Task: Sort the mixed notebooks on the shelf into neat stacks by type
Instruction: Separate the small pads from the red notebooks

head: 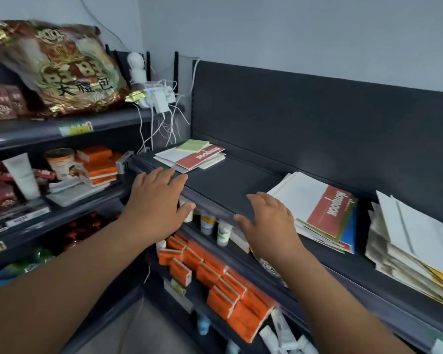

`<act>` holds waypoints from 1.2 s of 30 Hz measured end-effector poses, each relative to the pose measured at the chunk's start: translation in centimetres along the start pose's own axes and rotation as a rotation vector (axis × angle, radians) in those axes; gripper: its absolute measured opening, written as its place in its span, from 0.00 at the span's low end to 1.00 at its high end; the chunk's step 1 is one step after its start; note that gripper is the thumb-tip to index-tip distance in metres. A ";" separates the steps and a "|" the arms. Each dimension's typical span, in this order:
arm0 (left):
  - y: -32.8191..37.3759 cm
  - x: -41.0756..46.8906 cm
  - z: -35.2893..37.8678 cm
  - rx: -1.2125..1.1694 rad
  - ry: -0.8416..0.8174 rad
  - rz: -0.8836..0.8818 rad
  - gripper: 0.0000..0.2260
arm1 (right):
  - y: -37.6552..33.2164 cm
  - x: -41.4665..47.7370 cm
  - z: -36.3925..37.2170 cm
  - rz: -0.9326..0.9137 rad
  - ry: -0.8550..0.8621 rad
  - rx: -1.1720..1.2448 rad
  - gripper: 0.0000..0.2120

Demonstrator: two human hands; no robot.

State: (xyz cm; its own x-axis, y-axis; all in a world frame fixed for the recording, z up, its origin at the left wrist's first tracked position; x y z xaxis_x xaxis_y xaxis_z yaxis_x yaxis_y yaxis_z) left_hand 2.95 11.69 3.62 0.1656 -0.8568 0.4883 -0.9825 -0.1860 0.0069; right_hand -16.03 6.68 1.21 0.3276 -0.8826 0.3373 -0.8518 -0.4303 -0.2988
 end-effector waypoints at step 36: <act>-16.6 35.2 27.5 -0.329 -0.322 0.007 0.22 | -1.9 35.0 21.5 0.407 -0.078 0.064 0.25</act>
State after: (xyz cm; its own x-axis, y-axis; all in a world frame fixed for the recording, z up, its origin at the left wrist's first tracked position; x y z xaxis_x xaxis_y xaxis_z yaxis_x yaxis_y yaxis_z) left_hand 27.42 -28.66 -3.33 0.1254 -0.9730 0.1938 -0.9498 -0.0613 0.3068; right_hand 5.83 -27.50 -5.64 0.0010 -0.9936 0.1126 -0.8917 -0.0519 -0.4496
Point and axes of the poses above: each hand's wrist, its own x-axis towards the middle knuckle, its own z-axis out of the palm, y = z × x, the point moved 9 cm from there along x, towards the middle knuckle, and after that the axes turned 9 degrees about y, right-handed, at the moved point
